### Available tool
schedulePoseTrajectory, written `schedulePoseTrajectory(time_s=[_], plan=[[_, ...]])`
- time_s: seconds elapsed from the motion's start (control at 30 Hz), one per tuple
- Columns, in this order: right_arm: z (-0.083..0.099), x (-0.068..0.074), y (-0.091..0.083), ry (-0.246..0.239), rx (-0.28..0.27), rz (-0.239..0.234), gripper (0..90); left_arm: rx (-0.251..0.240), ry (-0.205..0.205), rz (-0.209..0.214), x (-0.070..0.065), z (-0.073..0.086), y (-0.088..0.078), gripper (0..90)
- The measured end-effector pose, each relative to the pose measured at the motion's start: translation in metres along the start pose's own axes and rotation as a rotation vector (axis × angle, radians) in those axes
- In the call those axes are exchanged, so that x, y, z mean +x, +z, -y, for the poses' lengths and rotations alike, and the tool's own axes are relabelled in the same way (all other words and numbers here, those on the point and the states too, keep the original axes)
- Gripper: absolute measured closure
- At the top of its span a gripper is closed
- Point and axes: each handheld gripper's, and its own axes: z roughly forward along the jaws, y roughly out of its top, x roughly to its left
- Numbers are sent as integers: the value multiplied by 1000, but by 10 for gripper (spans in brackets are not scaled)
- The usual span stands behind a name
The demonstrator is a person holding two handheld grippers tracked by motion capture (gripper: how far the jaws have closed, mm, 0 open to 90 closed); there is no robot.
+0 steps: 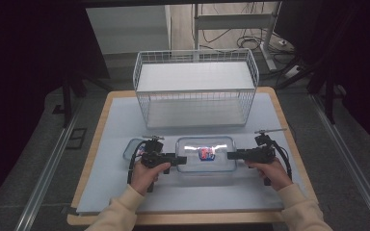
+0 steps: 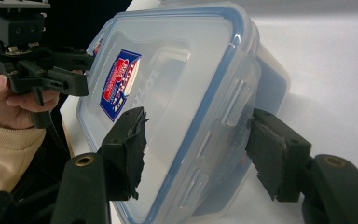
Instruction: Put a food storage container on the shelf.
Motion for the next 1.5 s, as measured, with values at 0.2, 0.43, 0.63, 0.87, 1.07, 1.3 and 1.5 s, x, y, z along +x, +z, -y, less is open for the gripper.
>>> schedulePoseTrajectory(time_s=[0.2, 0.43, 0.63, 0.87, 1.07, 1.3, 1.5], plan=[[0, -1, -1, -6, -1, -9, 397, 2, -11, 15, 2, 0, -1, 404], [1, -1, -2, -16, -3, -10, 419, -20, -25, 28, 5, 0, -5, 489], [2, 1, -3, -6, -11, -4, 430, -29, -28, 22, 3, 2, -5, 493], [4, 6, -5, 4, -30, 16, 454, -48, -22, -3, -4, 6, -7, 513], [6, 11, -7, 6, -45, 30, 470, -64, -24, -5, -6, 9, -10, 541], [8, 13, -9, 17, -64, 24, 492, -79, -9, -21, -10, 11, -12, 564], [10, 16, -12, 8, -71, 30, 503, -80, 7, -34, -12, 11, -13, 577]])
